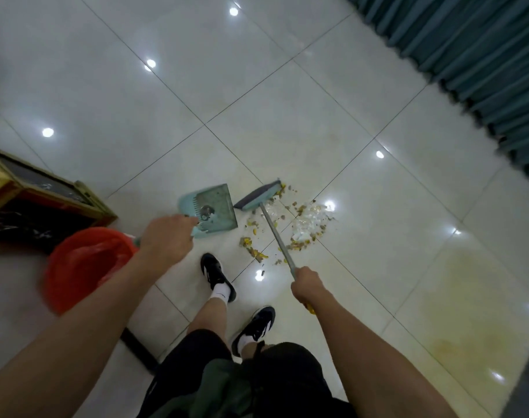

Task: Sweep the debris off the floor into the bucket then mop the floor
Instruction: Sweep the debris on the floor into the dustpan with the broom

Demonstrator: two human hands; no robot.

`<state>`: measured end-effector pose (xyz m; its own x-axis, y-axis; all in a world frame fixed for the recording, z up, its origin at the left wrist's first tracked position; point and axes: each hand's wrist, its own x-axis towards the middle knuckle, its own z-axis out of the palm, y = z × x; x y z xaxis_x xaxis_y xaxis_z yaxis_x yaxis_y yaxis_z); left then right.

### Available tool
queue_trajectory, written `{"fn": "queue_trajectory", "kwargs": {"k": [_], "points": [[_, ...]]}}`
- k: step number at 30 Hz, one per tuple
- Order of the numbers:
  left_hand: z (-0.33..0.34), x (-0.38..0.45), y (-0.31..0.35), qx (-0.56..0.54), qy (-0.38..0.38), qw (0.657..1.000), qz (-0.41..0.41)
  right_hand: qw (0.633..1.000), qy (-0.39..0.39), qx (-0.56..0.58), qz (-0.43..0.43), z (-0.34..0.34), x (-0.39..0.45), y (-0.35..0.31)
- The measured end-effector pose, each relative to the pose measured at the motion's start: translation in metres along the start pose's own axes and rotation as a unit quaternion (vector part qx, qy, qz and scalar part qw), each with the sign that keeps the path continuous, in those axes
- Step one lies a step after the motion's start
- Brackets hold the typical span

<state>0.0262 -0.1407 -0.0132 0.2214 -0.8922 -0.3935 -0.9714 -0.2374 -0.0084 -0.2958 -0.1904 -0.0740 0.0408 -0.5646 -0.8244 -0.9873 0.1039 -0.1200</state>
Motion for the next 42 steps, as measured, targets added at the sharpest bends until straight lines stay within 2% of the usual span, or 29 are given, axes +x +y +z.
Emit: {"fn": "queue_trajectory", "kwargs": {"k": [7,15,20,30,32,37,42], "points": [[-0.002,-0.038,0.054,0.014,-0.017,1.0,0.009,1.0,-0.006,0.011,0.007,0.023,-0.04,0.083],[-0.014,-0.059,0.059,0.023,0.002,1.0,0.003,0.998,0.057,0.005,-0.011,0.023,-0.054,0.118],[-0.026,-0.056,0.048,0.024,-0.018,0.999,0.01,0.993,0.085,-0.075,-0.041,0.016,-0.05,0.098],[-0.029,-0.03,0.015,0.028,-0.047,0.998,0.007,0.979,0.054,-0.185,-0.061,-0.013,-0.029,0.032],[-0.029,-0.025,0.013,0.031,-0.05,0.998,0.004,0.983,0.03,-0.178,-0.034,-0.017,-0.025,0.027],[-0.028,-0.021,0.025,0.033,-0.058,0.998,-0.002,0.998,-0.006,-0.064,-0.01,-0.022,-0.012,0.028],[-0.026,-0.018,0.057,0.028,-0.066,0.997,-0.023,0.993,-0.019,-0.1,-0.058,-0.036,0.011,0.057]]}}
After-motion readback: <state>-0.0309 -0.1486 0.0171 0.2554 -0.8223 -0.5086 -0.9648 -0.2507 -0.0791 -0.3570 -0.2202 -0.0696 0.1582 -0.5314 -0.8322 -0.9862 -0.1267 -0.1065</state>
